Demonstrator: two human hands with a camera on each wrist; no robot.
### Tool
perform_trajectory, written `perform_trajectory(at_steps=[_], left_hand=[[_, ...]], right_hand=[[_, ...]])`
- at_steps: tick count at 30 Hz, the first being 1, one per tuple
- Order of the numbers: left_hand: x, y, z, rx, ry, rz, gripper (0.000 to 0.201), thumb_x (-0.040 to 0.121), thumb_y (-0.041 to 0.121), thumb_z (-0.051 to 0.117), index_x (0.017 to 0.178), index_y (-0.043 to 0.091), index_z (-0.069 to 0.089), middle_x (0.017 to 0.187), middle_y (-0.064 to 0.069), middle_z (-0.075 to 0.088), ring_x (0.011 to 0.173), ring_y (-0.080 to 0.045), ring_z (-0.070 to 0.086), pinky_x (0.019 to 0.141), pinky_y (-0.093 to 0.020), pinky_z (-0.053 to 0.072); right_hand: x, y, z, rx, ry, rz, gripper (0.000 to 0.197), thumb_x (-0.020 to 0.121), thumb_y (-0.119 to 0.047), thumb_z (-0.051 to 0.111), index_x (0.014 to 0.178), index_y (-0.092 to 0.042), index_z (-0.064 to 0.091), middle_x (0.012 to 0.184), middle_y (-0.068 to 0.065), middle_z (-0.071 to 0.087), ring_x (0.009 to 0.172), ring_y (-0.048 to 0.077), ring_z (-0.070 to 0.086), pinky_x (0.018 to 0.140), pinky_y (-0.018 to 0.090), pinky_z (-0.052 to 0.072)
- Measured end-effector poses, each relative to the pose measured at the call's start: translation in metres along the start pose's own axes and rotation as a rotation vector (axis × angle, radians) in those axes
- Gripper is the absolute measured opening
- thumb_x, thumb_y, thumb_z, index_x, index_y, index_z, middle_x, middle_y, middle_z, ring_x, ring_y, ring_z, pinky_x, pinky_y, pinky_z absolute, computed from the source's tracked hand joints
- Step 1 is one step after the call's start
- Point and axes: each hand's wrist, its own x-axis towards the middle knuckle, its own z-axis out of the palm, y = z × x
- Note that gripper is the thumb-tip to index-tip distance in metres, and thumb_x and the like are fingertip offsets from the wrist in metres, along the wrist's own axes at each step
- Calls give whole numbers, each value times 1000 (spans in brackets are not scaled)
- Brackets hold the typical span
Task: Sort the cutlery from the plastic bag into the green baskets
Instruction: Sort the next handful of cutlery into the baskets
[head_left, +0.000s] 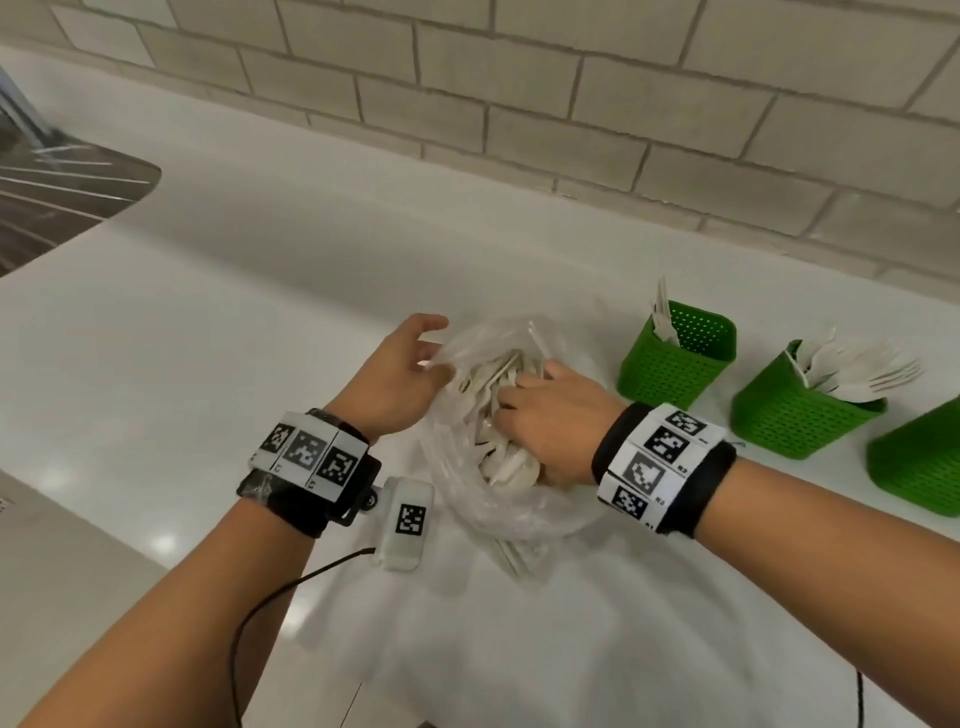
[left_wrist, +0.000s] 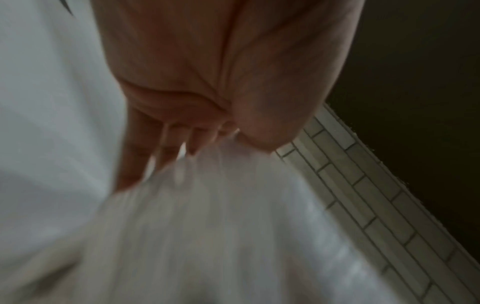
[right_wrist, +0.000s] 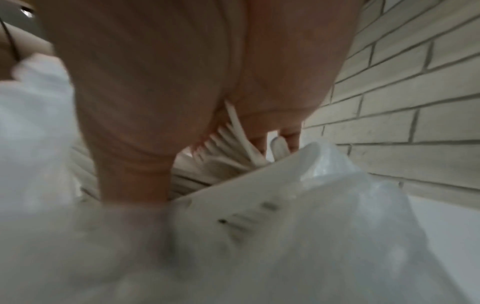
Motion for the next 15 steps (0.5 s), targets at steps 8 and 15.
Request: perform_trajectory(at_steps=[8, 15], left_hand=[[-14, 1, 12, 290, -186, 32, 80, 86, 1, 60, 149, 32, 20, 125, 0, 56, 100, -17, 62, 83, -27, 51], [-13, -8, -2, 430, -179, 67, 78, 84, -2, 59, 148, 28, 26, 121, 3, 56, 103, -20, 59, 75, -20, 46]], right_hand=[[8, -2, 9, 34, 67, -63, 29, 93, -14, 49, 120, -14, 60, 121, 6, 56, 114, 28, 51, 99, 44, 32], [-12, 43, -3, 378, 148, -55, 35, 81, -32, 69, 116, -29, 64, 119, -10, 57, 111, 13, 52, 94, 34, 37]])
